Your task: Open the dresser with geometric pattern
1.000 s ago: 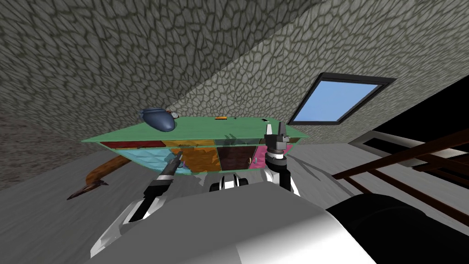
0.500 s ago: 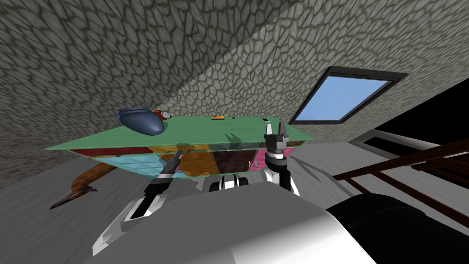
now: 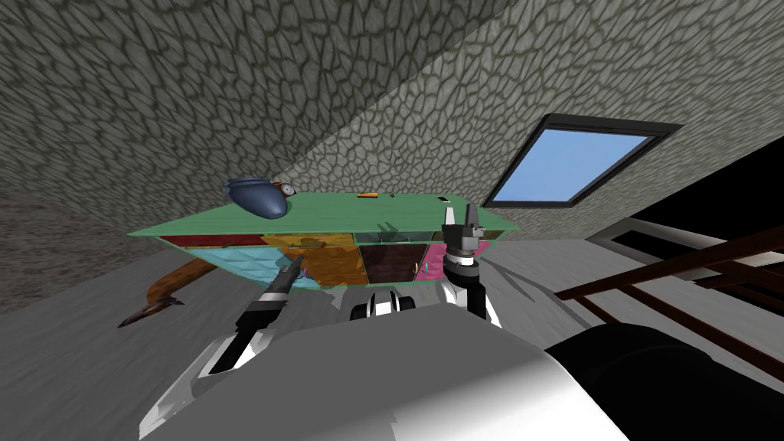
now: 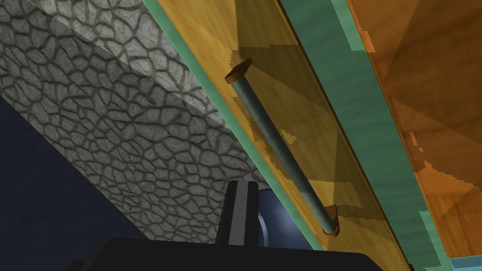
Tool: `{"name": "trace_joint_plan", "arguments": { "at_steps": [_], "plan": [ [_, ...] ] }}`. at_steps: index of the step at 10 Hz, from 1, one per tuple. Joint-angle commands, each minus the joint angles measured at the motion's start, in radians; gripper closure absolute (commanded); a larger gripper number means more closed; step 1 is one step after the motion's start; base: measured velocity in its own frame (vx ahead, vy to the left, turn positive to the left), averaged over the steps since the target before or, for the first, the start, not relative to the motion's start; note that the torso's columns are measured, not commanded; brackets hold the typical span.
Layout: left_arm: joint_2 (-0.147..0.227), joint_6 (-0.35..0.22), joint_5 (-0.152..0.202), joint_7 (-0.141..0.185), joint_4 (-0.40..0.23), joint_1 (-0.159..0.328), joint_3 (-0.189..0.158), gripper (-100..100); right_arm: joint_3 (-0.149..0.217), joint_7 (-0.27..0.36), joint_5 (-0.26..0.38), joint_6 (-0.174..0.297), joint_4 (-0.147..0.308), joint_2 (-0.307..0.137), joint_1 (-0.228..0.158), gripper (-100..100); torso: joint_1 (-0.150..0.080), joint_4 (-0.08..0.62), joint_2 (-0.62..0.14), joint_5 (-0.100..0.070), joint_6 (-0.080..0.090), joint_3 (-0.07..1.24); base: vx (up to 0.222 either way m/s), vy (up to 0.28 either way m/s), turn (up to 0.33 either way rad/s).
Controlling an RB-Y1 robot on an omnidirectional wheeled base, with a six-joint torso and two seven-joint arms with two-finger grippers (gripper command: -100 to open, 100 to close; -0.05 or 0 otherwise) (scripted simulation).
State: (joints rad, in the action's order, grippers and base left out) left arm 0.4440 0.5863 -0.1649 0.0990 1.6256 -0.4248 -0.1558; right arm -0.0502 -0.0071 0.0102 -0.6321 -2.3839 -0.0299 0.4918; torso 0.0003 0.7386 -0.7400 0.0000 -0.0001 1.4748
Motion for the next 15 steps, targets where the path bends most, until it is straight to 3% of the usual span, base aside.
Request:
{"name": "trace_joint_plan", "arguments": {
  "at_steps": [1, 3, 4, 5, 9, 11, 12, 15],
  "plan": [
    [-0.015, 0.006, -0.002, -0.013, -0.028, 0.017, 0.003, -100, 0.000, 0.000, 0.000, 0.000, 0.000, 0.000, 0.000, 0, 0.000, -0.002, 0.007, 0.000, 0.000, 0.004, 0.043, 0.006, -0.035],
    [-0.033, 0.013, -0.005, -0.031, -0.061, 0.039, 0.007, -100, 0.000, 0.000, 0.000, 0.000, 0.000, 0.000, 0.001, 0, 0.000, -0.004, 0.014, 0.000, 0.000, 0.009, 0.136, 0.014, -0.053],
    [-0.027, 0.010, -0.005, -0.024, -0.050, 0.032, 0.006, -100, 0.000, 0.000, 0.000, 0.000, 0.000, 0.000, 0.001, 0, 0.000, -0.003, 0.009, 0.000, 0.000, 0.006, 0.074, 0.013, -0.011],
    [-0.034, -0.015, -0.003, -0.035, -0.068, 0.065, -0.007, -100, 0.000, 0.000, 0.000, 0.000, 0.000, 0.000, 0.001, 0, 0.000, 0.000, 0.000, 0.000, 0.000, 0.000, -0.018, 0.013, -0.164],
    [-0.051, -0.090, 0.004, -0.060, -0.118, 0.157, -0.049, -100, 0.000, 0.000, 0.000, 0.000, 0.000, 0.000, 0.000, 0, 0.000, 0.000, -0.001, 0.000, 0.000, -0.001, -0.125, 0.027, -0.214],
    [-0.055, -0.093, 0.003, -0.063, -0.119, 0.161, -0.049, -100, 0.000, 0.000, 0.000, 0.000, 0.000, 0.000, 0.000, 0, -0.001, -0.002, 0.005, 0.000, 0.000, 0.003, -0.074, 0.009, -0.107],
    [-0.048, -0.078, 0.003, -0.056, -0.110, 0.141, -0.042, 100, 0.000, 0.000, 0.000, 0.000, 0.000, 0.000, 0.000, 0, -0.001, -0.002, 0.007, 0.000, -0.001, 0.004, 0.044, 0.000, 0.232],
    [-0.034, -0.015, -0.003, -0.035, -0.068, 0.065, -0.007, 100, 0.000, 0.000, 0.000, 0.000, 0.000, 0.000, 0.001, 0, -0.001, -0.002, 0.007, 0.000, 0.001, 0.004, 0.138, -0.029, 0.236]
  ]
}}
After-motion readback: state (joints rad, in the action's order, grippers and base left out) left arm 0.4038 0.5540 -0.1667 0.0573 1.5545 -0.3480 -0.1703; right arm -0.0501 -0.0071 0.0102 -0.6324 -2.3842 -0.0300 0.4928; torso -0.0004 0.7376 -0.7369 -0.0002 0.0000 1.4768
